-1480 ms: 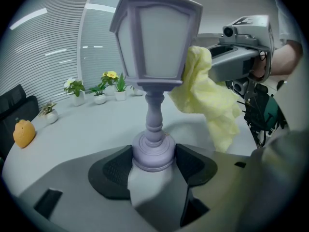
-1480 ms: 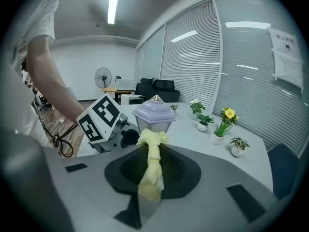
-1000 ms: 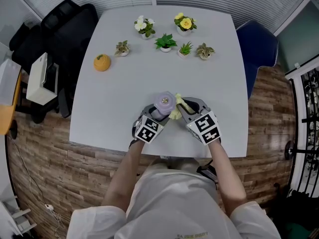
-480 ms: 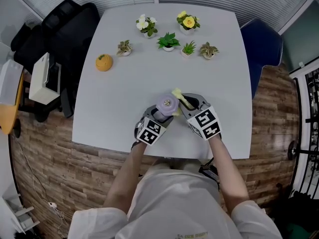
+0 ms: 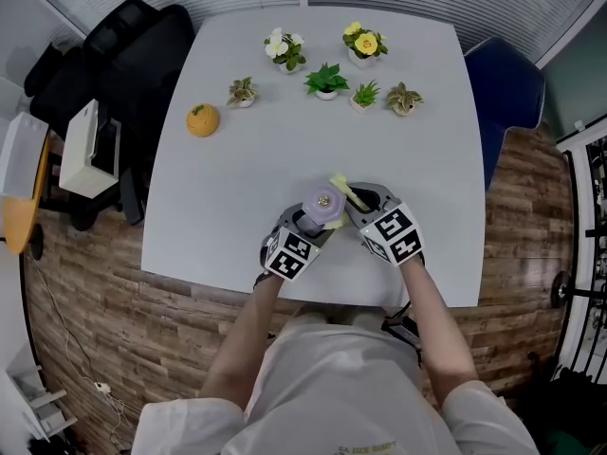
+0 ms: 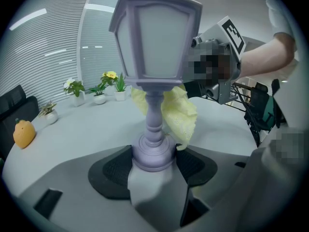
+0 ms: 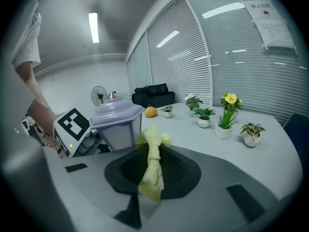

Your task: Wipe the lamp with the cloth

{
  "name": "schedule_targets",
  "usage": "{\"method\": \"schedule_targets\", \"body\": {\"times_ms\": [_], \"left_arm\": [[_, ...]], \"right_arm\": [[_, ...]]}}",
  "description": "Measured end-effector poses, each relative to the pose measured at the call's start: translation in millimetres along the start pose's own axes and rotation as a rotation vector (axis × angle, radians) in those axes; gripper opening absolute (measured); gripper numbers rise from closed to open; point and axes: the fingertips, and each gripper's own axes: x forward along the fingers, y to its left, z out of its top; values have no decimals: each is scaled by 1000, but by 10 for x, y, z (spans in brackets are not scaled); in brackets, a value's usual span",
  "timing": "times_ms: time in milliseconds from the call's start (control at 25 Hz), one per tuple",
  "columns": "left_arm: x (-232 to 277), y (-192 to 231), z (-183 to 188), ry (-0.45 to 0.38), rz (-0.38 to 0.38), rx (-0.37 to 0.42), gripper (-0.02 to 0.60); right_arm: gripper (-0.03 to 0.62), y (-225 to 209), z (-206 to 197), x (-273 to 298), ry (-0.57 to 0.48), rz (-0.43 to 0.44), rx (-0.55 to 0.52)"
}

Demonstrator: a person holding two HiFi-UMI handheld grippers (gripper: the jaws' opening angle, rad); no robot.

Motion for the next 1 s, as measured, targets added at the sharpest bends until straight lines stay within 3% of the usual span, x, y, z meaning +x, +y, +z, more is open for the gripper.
{"method": "schedule_targets", "body": {"times_ms": [240,440,760,1000], "left_arm": [[-11,-1,1,0,1,0,288],[-5,-3,6,0,3,0,288],[-3,3,5,3,2,-1,288],[-6,6,7,1,3,1,288]], "right_arm": [[64,4,-94,28,18,19,33],[64,225,-338,140,119,72,-73],[64,290,-537,205,220,80,-109],[64,298,-421,155,160,78,-77]]}}
